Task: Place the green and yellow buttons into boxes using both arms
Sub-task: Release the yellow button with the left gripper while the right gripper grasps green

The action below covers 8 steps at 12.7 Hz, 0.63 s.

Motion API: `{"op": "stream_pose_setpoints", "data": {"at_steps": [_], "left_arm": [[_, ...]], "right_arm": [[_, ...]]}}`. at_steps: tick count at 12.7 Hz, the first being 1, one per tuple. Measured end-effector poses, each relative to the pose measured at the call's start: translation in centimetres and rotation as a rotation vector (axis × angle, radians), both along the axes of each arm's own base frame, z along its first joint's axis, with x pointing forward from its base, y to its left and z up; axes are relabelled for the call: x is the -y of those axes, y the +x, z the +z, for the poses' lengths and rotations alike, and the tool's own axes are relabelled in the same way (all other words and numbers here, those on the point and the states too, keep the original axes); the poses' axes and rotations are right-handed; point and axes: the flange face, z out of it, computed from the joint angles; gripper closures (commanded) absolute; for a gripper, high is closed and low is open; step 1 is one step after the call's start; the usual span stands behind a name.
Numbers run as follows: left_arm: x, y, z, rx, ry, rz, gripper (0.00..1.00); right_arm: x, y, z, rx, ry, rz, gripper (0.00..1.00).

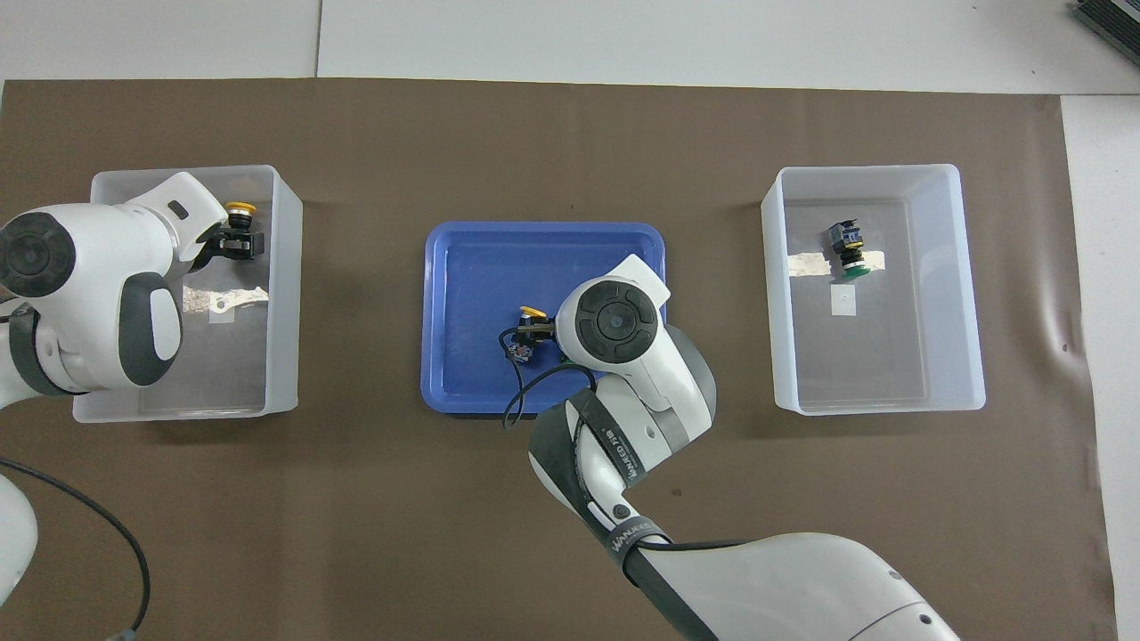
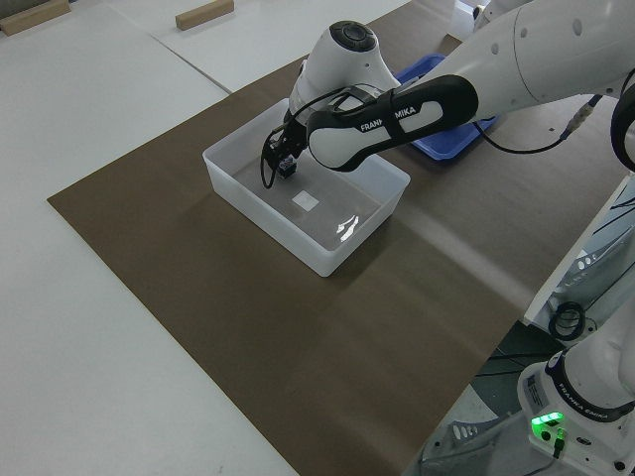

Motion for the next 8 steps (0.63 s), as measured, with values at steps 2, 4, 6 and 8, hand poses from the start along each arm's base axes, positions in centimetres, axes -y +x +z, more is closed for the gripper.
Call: {"op": "stream_pose_setpoints", "data": {"at_steps": [2,4,6,8], "left_arm": [[0.0,0.3,0.6,0.012,0.000,0.001,0.00],[-0.1,0.5,2.0,0.037,0.000,0.001,0.00],[0.0,0.2,5.1,0.043,-0.001,0.001,0.00],[0.7,-1.0,8.8,0.005,-0.004,-0.010,0.00]], "right_arm": [[0.1,-0.1,-0.1,-0.002,-0.002,0.000,0.26],[0.2,-0.1,-0.2,-0.004,-0.004,-0.002,0.74],[0.3,-0.1,-0.1,-0.003,-0.004,-0.002,1.00],[0.3,-0.1,0.1,-0.001,-0.001,-0.008,1.00]]}}
